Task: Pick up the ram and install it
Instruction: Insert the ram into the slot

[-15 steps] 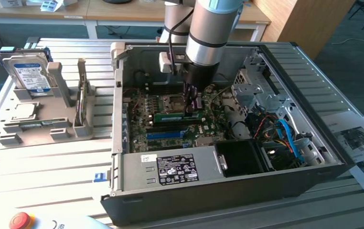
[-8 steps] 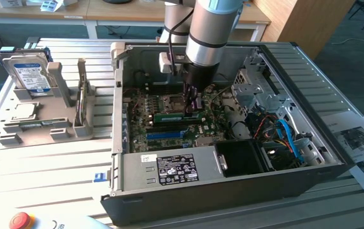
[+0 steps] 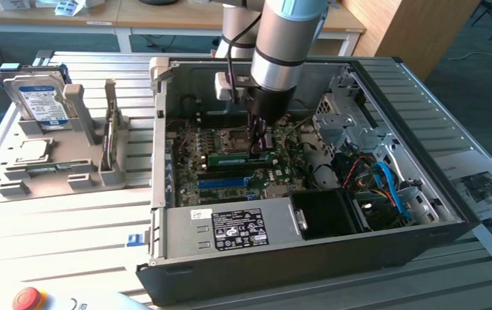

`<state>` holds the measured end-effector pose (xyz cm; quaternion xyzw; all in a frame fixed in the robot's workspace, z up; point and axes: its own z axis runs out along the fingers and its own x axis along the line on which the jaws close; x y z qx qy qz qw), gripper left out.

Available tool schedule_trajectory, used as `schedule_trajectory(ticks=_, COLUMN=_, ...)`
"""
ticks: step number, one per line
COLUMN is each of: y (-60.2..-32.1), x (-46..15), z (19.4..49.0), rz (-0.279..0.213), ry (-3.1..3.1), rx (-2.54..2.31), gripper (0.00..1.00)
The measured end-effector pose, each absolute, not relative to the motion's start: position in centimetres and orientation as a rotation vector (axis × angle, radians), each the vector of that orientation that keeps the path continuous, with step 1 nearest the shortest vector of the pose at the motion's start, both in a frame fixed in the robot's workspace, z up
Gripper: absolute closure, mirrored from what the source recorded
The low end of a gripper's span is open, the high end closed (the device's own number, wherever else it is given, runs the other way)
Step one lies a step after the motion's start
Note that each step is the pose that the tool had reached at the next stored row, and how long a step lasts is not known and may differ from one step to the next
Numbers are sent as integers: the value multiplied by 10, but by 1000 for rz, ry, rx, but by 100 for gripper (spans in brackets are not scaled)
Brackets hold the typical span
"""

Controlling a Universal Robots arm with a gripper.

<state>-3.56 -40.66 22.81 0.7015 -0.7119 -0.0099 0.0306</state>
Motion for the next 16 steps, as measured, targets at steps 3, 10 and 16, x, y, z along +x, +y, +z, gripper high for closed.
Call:
schedule_trajectory(ticks=3, y=-407, x=-36, z=227, rz=-30, ry=-2194, rx=2162, gripper=88)
schedule_trajectory(ticks=10, y=-407, x=-36, z=224, rz=-30, ry=-2194, rx=2162, gripper=88)
schedule_trajectory(ticks=16, y=-407, x=-37, z=221, rz=-30, ry=-2194, rx=2162, gripper=88)
